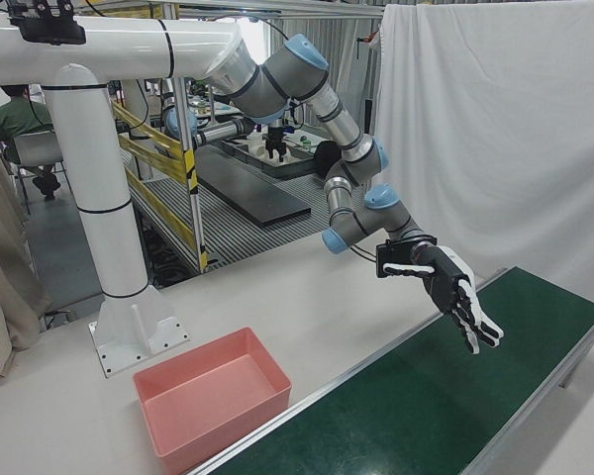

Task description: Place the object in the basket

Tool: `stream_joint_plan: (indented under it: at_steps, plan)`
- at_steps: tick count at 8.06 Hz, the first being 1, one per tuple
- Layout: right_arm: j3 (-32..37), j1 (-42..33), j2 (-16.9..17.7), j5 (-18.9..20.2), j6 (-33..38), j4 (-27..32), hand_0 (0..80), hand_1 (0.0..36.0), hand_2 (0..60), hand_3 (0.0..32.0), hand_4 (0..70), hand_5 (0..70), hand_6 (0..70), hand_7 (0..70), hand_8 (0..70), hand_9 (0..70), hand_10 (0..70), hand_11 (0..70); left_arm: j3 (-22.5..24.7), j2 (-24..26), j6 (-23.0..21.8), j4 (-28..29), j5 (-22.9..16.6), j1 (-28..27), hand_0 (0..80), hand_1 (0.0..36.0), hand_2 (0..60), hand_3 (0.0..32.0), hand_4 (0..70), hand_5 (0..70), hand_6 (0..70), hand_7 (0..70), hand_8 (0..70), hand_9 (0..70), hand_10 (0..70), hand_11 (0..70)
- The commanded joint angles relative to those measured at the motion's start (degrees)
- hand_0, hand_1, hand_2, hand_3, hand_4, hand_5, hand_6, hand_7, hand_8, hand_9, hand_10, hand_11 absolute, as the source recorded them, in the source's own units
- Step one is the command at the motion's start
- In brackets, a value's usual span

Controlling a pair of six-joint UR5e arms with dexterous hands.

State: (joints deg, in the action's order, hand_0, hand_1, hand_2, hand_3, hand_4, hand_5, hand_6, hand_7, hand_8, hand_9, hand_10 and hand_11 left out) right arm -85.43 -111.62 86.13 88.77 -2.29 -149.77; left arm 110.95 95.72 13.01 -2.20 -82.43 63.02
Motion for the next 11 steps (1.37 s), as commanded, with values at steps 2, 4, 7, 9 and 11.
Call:
stream_joint_plan:
  at_steps: [2, 4, 7, 9, 11]
  plan:
    - [0.0, 0.0, 0.0, 0.0, 0.0, 0.0, 0.0, 0.0, 0.0, 0.0, 0.0, 0.0, 0.0, 0.0, 0.0, 0.0, 0.0, 0.0, 0.8, 0.0, 0.1, -0.5, 0.0, -0.1, 53.1, 14.2, 0.0, 0.0, 11.7, 11.9, 1.9, 0.0, 2.0, 0.7, 5.3, 9.4]
    - [0.0, 0.0, 0.0, 0.0, 0.0, 0.0, 0.0, 0.0, 0.0, 0.0, 0.0, 0.0, 0.0, 0.0, 0.0, 0.0, 0.0, 0.0, 0.8, 0.0, 0.6, -0.7, 0.0, -0.3, 52.6, 14.0, 0.0, 0.0, 11.6, 11.6, 2.0, 0.0, 2.1, 0.8, 5.5, 9.6]
    - [0.0, 0.0, 0.0, 0.0, 0.0, 0.0, 0.0, 0.0, 0.0, 0.0, 0.0, 0.0, 0.0, 0.0, 0.0, 0.0, 0.0, 0.0, 0.8, 0.0, 0.7, -1.0, 0.1, -0.4, 52.6, 14.0, 0.0, 0.0, 12.7, 11.9, 2.6, 0.0, 2.8, 1.3, 5.8, 10.1]
    - [0.0, 0.0, 0.0, 0.0, 0.0, 0.0, 0.0, 0.0, 0.0, 0.0, 0.0, 0.0, 0.0, 0.0, 0.0, 0.0, 0.0, 0.0, 0.6, 0.0, 1.0, -1.3, 0.1, -0.8, 52.4, 14.1, 0.0, 0.0, 13.3, 12.1, 3.1, 0.0, 3.1, 1.4, 6.0, 10.4]
    - [0.0, 0.0, 0.0, 0.0, 0.0, 0.0, 0.0, 0.0, 0.0, 0.0, 0.0, 0.0, 0.0, 0.0, 0.0, 0.0, 0.0, 0.0, 0.8, 0.0, 1.0, -1.4, 0.1, -0.8, 52.4, 14.1, 0.0, 0.0, 13.4, 12.1, 3.0, 0.1, 3.3, 1.4, 6.0, 10.4]
